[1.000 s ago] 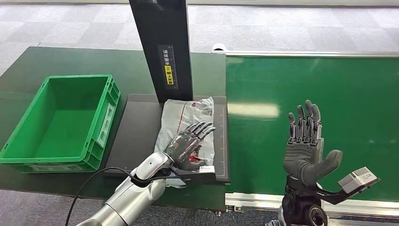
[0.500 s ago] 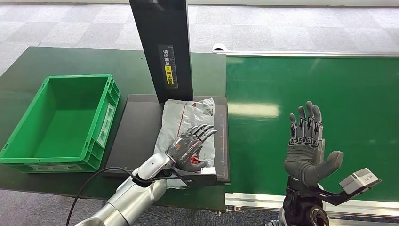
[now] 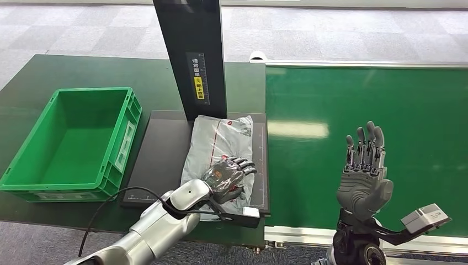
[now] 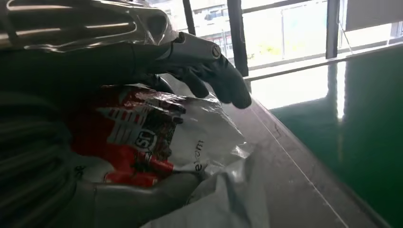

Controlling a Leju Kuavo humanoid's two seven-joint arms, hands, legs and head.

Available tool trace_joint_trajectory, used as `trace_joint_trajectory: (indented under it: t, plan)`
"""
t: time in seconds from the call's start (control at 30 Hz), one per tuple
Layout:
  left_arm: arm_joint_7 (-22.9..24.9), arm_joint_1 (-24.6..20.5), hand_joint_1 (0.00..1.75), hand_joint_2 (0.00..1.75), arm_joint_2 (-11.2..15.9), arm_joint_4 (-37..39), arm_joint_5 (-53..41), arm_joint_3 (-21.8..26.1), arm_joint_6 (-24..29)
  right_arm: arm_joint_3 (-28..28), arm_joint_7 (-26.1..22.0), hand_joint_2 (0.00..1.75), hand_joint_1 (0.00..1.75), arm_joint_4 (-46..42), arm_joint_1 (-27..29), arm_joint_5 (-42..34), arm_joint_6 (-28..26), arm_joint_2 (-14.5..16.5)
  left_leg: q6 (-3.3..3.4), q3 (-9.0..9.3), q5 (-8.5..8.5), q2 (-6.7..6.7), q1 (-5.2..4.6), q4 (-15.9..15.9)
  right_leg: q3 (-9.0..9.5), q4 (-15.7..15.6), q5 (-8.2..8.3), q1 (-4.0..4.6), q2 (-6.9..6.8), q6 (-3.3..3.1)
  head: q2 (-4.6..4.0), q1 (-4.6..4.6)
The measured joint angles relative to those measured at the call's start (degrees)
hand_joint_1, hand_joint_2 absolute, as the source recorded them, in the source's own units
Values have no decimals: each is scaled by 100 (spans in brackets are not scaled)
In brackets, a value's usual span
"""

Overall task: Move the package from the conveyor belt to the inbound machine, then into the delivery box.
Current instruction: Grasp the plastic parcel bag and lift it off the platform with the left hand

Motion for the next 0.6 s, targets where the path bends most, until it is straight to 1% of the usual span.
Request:
trace_joint_trajectory:
  t: [0.1,0.23,0.6]
  plan:
    - [18,-236,175,175,-55,474,-83,-205,30,-1,-42,175,0,1,38,-8,-24,-11,1,15,-1,7,0,-1,12,0,1,0,5,0,0,0]
    - [29,-451,175,175,-96,817,-97,-348,36,0,-48,175,0,1,54,-8,-27,-26,1,40,-1,5,0,-2,39,0,1,1,5,-1,0,0]
    - [-2,-632,175,175,-172,1160,-17,-457,40,0,-62,175,0,1,77,-22,-121,-50,0,58,-1,5,1,-2,56,0,1,2,5,0,0,1]
